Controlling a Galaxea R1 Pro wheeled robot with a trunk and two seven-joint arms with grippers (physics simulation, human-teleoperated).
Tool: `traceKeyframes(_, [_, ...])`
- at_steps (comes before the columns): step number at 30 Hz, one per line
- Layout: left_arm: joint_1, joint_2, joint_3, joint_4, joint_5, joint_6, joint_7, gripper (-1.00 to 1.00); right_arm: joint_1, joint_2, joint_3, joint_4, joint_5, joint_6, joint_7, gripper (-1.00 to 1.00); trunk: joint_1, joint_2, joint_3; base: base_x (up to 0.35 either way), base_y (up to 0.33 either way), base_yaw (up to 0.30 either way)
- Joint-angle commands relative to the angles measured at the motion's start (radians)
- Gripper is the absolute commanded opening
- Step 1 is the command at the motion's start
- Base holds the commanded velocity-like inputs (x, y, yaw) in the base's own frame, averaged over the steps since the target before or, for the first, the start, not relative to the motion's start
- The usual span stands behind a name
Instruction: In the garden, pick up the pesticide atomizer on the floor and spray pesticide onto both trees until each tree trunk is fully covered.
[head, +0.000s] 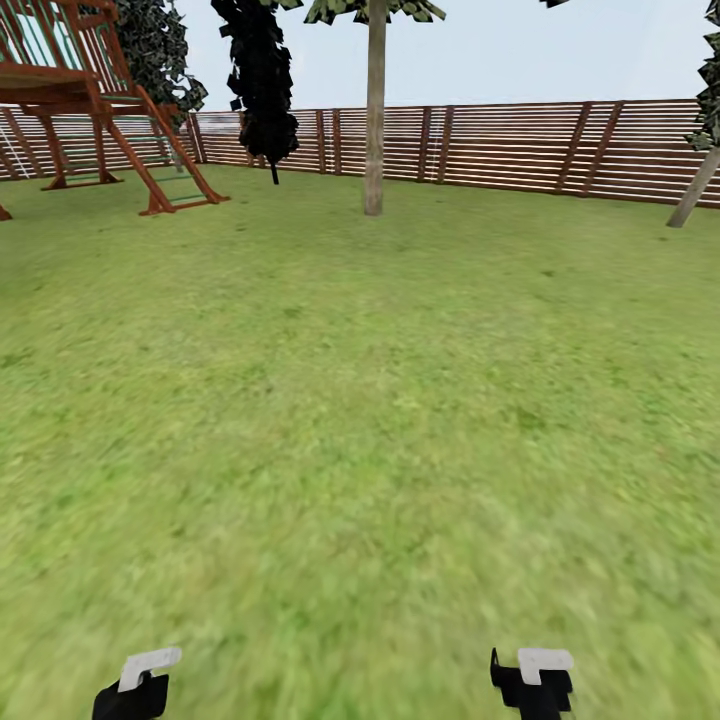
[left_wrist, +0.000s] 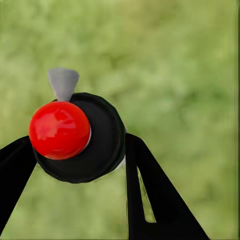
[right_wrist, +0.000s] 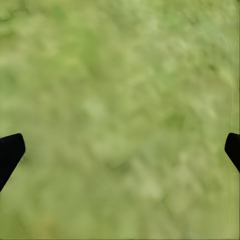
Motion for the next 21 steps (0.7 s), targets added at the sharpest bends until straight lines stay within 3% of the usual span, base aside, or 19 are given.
traceKeyframes(1, [0.0,0.0,0.0,0.0,0.0,0.0,0.0,-1.0,0.0,0.0,0.0,0.0,0.0,0.0,0.0,1.0,0.0,0.0,0.0,0.339,0.0,0.0])
traceKeyframes(21, [0.001,0.0,0.0,0.0,0.0,0.0,0.0,-1.0,0.0,0.0,0.0,0.0,0.0,0.0,0.0,1.0,0.0,0.0,0.0,0.339,0.0,0.0])
